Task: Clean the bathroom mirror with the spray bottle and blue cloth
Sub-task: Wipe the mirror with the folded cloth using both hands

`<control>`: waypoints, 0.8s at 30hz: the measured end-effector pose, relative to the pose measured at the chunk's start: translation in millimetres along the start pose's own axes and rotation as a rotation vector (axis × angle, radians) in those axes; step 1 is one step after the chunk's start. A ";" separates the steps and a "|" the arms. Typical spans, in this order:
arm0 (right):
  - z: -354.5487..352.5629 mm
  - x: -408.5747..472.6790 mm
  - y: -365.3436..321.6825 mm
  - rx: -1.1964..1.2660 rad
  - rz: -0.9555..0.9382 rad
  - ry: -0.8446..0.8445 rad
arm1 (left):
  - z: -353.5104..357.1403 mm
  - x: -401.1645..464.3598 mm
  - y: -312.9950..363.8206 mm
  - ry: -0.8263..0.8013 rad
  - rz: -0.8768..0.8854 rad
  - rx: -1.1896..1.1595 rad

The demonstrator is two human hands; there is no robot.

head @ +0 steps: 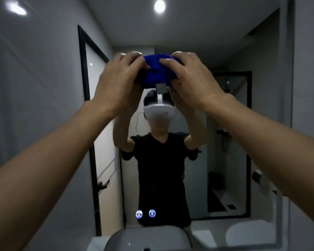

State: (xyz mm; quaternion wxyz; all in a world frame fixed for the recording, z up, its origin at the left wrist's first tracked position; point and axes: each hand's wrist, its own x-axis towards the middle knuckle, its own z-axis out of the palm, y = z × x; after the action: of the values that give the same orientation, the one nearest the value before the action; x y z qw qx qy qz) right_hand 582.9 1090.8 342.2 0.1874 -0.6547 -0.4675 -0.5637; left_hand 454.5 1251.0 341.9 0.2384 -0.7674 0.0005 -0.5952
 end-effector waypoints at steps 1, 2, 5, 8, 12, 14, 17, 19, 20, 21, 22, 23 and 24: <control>-3.5 14.3 5.0 -0.010 -0.003 0.012 | 0.2 14.1 -6.2 0.013 0.013 0.040; -6.8 26.5 8.9 -0.022 -0.012 0.021 | 0.0 26.0 -11.5 0.015 0.026 0.084; -13.7 60.7 20.8 -0.056 -0.041 0.053 | 0.0 59.8 -28.5 0.051 0.079 0.244; -18.3 89.3 32.1 -0.083 -0.058 0.073 | 1.4 87.4 -40.2 0.078 0.131 0.347; -29.6 125.1 39.5 -0.100 -0.035 0.093 | 1.0 120.8 -53.1 0.091 0.073 0.277; -33.4 142.5 41.8 -0.109 -0.024 0.108 | -1.2 140.3 -58.2 0.069 0.040 0.226; -36.4 164.3 44.4 -0.120 0.009 0.122 | -4.4 167.0 -63.7 0.059 0.001 0.195; -36.2 173.8 45.3 -0.121 0.030 0.129 | -2.0 178.4 -68.0 0.076 -0.016 0.195; -35.0 176.3 45.6 -0.117 0.036 0.132 | -0.4 181.6 -69.6 0.088 -0.025 0.189; -33.6 178.2 45.7 -0.117 0.037 0.135 | 1.2 183.8 -71.2 0.097 -0.029 0.185; -32.1 179.2 45.5 -0.119 0.035 0.138 | 2.3 184.5 -73.1 0.099 -0.028 0.193; -31.0 180.0 45.8 -0.123 0.031 0.142 | 2.5 185.1 -74.7 0.092 -0.022 0.212; -30.2 180.3 46.3 -0.124 0.026 0.146 | 1.9 185.4 -76.1 0.078 -0.013 0.235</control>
State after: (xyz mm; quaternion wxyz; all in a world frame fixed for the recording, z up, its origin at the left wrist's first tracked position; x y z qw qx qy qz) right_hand 590.9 1117.0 528.9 0.1873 -0.6285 -0.4080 -0.6352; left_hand 488.7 1266.4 538.8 0.3227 -0.7104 -0.0649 -0.6220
